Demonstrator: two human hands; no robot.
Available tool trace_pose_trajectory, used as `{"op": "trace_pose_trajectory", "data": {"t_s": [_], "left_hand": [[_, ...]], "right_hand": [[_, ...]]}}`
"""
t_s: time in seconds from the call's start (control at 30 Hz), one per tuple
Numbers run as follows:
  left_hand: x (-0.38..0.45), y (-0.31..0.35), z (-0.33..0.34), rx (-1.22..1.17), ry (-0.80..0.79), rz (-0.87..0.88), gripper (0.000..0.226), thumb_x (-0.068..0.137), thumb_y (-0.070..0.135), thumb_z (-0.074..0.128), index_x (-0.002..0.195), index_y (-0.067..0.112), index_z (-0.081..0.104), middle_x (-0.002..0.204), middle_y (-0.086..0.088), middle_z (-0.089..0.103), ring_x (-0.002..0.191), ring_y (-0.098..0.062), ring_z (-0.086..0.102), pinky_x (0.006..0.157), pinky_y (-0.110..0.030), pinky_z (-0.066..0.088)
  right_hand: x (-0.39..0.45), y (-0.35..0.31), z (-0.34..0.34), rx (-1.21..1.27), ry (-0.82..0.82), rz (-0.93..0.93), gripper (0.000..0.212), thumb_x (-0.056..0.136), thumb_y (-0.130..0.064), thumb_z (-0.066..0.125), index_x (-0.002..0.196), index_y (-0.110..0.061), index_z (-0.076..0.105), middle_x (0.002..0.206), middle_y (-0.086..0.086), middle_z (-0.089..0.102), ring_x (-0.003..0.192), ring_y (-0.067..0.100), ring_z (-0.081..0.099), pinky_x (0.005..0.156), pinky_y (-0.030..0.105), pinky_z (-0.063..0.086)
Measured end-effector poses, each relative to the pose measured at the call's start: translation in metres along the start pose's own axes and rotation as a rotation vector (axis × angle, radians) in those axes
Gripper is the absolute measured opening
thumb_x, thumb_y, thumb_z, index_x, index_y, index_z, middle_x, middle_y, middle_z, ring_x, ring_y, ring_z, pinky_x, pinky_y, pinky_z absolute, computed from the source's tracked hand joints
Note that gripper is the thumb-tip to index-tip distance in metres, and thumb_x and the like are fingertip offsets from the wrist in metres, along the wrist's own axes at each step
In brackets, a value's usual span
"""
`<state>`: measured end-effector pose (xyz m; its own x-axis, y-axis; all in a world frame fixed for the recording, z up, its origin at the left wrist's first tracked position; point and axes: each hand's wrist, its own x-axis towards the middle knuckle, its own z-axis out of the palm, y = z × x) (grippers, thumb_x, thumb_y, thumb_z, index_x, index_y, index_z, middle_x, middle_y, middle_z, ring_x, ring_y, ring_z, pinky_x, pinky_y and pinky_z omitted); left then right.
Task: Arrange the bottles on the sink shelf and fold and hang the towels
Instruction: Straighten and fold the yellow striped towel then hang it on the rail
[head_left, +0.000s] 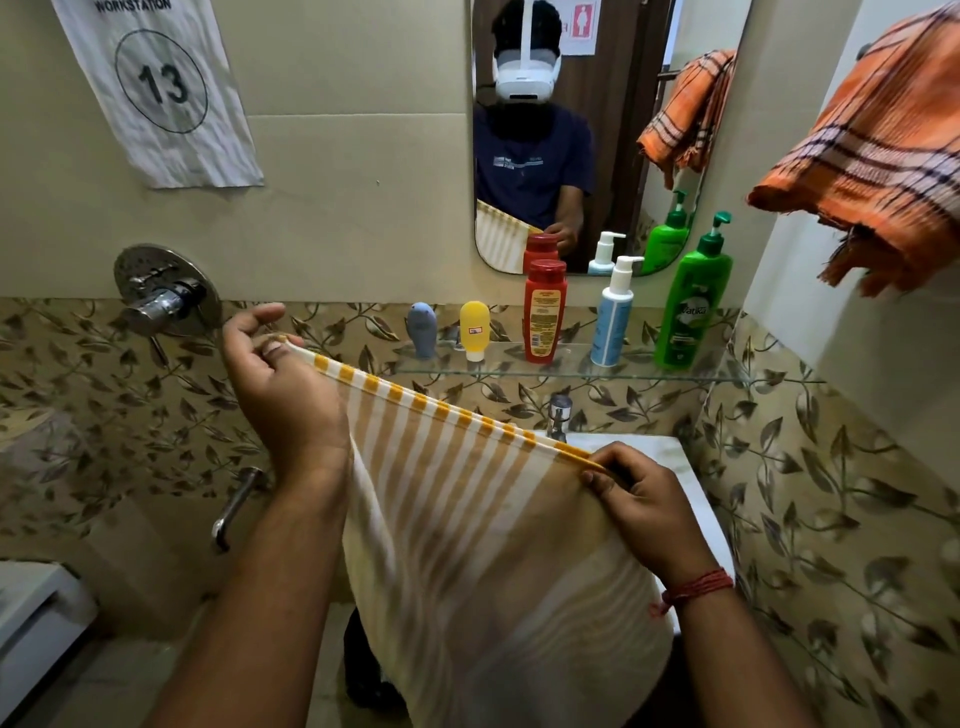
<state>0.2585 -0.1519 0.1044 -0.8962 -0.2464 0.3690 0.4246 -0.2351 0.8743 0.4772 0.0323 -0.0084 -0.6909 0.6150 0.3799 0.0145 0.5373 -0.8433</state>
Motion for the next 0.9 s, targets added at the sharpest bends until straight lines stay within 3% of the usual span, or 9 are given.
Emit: {"op": "trace_pose_trajectory", "data": {"t_s": [0.13,0.23,0.33,0.4,0.47,0.57,0.67,0.77,0.9], "left_hand": [[-0.008,-0.013,-0.003,0.158,-0.182,0.083,0.019,0.105,0.018,0.040,0.111,0.021,0.057,0.100,0.006,0.058,0.080,0.005,0.052,0.066,-0.003,0.040],[-0.026,-0.014,-0.008,0.177,-0.357,0.206,0.026,0.101,0.042,0.051,0.114,0.020,0.056,0.101,0.018,0.057,0.093,0.009,0.056,0.077,-0.008,0.047],[-0.055,-0.012,-0.004,0.209,-0.880,0.193,0.034,0.090,0.045,0.059,0.120,0.030,0.056,0.117,0.016,0.062,0.110,-0.003,0.061,0.091,-0.023,0.051],[-0.073,-0.010,0.000,0.276,-1.267,0.124,0.039,0.093,0.032,0.064,0.130,0.036,0.053,0.130,0.016,0.060,0.122,0.004,0.054,0.101,-0.024,0.049],[-0.082,-0.011,0.004,0.310,-1.502,0.121,0.040,0.095,0.023,0.064,0.133,0.033,0.055,0.130,0.015,0.062,0.121,0.007,0.054,0.102,-0.021,0.047],[-0.082,-0.009,0.005,0.301,-1.532,0.144,0.021,0.096,0.023,0.064,0.116,0.016,0.064,0.109,0.006,0.068,0.103,-0.004,0.062,0.089,-0.030,0.052],[-0.081,-0.006,0.007,0.357,-1.555,0.167,0.014,0.095,0.028,0.066,0.100,0.016,0.061,0.097,0.001,0.065,0.093,-0.013,0.060,0.082,-0.037,0.050],[-0.076,-0.005,0.008,0.328,-1.528,0.165,0.010,0.095,0.021,0.065,0.089,0.014,0.061,0.087,0.001,0.063,0.081,-0.006,0.057,0.074,-0.028,0.048],[-0.070,-0.005,0.014,0.363,-1.376,0.195,0.009,0.096,0.017,0.062,0.088,0.017,0.065,0.086,0.003,0.065,0.082,-0.006,0.059,0.074,-0.031,0.049]], "right_hand": [[-0.002,-0.011,0.004,0.025,0.039,-0.005,0.022,0.090,-0.007,0.067,0.097,-0.026,0.059,0.092,-0.017,0.064,0.090,0.007,0.062,0.080,0.027,0.053],[-0.001,-0.029,0.006,0.041,0.025,-0.014,0.033,0.090,-0.009,0.068,0.109,-0.033,0.054,0.093,-0.014,0.063,0.092,0.005,0.062,0.078,0.021,0.050],[0.001,-0.050,0.008,0.017,-0.046,-0.076,0.036,0.090,-0.012,0.068,0.115,-0.030,0.051,0.094,-0.008,0.062,0.091,0.009,0.063,0.080,0.029,0.054],[0.004,-0.064,0.008,0.023,-0.129,-0.125,0.036,0.090,-0.013,0.068,0.116,-0.028,0.049,0.094,-0.006,0.064,0.091,0.010,0.065,0.082,0.033,0.056],[0.007,-0.073,0.006,0.039,-0.206,-0.155,0.034,0.090,-0.010,0.066,0.115,-0.024,0.048,0.093,-0.007,0.065,0.091,0.013,0.067,0.082,0.035,0.056],[0.009,-0.077,0.001,0.031,-0.268,-0.176,0.032,0.090,-0.007,0.066,0.112,-0.020,0.048,0.093,-0.008,0.067,0.092,0.016,0.069,0.083,0.043,0.057],[0.008,-0.073,-0.001,0.056,-0.278,-0.169,0.029,0.090,-0.015,0.066,0.112,-0.020,0.048,0.092,-0.004,0.068,0.089,0.017,0.069,0.081,0.047,0.056],[0.006,-0.067,-0.002,0.068,-0.253,-0.123,0.028,0.090,-0.029,0.067,0.109,-0.022,0.047,0.076,-0.006,0.061,0.070,0.009,0.058,0.063,0.036,0.049],[0.009,-0.061,-0.008,0.104,-0.265,-0.065,0.016,0.092,-0.029,0.067,0.097,-0.019,0.056,0.070,-0.009,0.054,0.067,0.009,0.049,0.061,0.029,0.039]]}}
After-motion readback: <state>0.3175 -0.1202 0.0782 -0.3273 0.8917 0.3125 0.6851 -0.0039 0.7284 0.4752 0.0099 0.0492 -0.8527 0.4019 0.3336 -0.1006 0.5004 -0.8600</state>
